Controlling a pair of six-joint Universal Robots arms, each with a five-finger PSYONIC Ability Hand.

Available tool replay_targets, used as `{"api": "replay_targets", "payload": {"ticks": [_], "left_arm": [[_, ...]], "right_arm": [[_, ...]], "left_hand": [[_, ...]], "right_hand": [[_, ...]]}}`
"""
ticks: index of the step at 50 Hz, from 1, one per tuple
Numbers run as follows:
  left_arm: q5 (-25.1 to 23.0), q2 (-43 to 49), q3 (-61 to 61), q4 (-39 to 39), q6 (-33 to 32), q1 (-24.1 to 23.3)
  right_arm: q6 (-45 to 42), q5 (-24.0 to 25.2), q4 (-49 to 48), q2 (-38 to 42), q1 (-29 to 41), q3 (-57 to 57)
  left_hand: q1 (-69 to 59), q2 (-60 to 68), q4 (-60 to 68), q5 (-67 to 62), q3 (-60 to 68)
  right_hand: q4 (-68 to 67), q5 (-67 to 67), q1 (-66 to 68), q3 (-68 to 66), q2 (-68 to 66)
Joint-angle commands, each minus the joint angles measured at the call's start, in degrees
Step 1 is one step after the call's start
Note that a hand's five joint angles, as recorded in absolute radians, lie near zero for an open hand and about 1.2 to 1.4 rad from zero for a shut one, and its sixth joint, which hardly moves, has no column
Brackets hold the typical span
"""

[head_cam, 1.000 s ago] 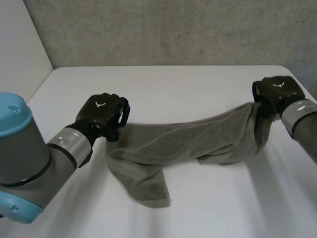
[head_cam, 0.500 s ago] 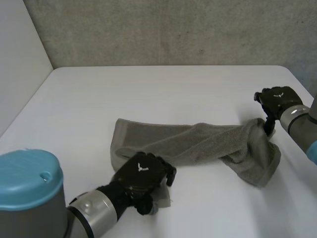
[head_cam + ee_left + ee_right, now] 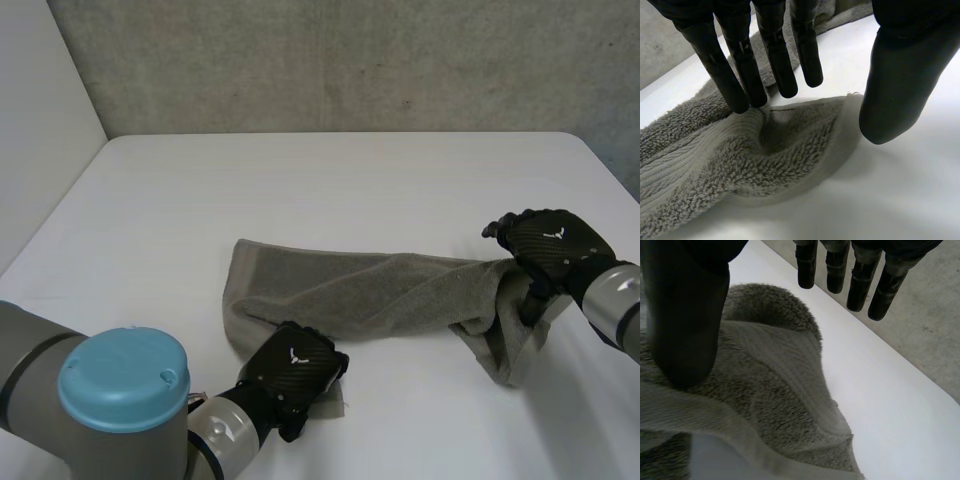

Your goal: Fold the towel.

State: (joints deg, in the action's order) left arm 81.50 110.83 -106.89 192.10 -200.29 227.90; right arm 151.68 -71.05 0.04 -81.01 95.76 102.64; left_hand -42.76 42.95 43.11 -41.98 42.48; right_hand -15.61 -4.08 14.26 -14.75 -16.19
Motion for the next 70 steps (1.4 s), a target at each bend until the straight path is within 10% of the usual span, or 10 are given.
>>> {"api": "replay_targets", "payload": {"ticks": [1,17,32,41,58,70], "left_arm": [[2.61,3.51,1.07,2.49,-0.02,-0.09],[3.66,7.38,2.3,4.25,-0.02,-0.26],[3.93,6.59,2.65,5.21,-0.02,0.17],[7.09,4.3,2.83,6.1,0.51,0.97],[7.18,-4.48,2.56,6.36,2.45,7.21],[4.99,-14.5,4.41,6.98,18.08,22.57]], "right_arm": [[-2.0,5.13,0.83,-3.81,-2.59,3.79],[-14.47,8.2,11.37,-9.87,-6.9,5.98],[-28.02,12.34,14.11,-12.16,-7.07,11.79],[-35.22,16.02,13.84,-10.76,-7.16,13.99],[-38.83,17.69,12.79,-9.97,-7.25,14.25],[-36.02,15.06,1.27,4.19,-6.99,6.78]], "left_hand": [[5.8,-5.99,-6.15,15.02,-5.52],[2.44,-2.62,-2.79,11.66,-2.15],[-36.71,36.53,36.36,-27.49,37.0],[-37.24,37.05,36.89,-28.02,37.52],[-37.24,37.05,36.89,-28.02,37.52],[-37.24,37.05,36.89,-28.02,37.52]], "right_hand": [[1.82,0.29,-0.47,0.97,2.41],[1.65,0.13,-0.3,0.8,2.24],[-2.38,-3.91,3.73,-3.24,-1.8],[-4.73,-6.26,6.08,-5.59,-4.15],[-10.12,-11.65,11.47,-10.98,-9.54],[-10.29,-11.82,11.64,-11.15,-9.7]]}}
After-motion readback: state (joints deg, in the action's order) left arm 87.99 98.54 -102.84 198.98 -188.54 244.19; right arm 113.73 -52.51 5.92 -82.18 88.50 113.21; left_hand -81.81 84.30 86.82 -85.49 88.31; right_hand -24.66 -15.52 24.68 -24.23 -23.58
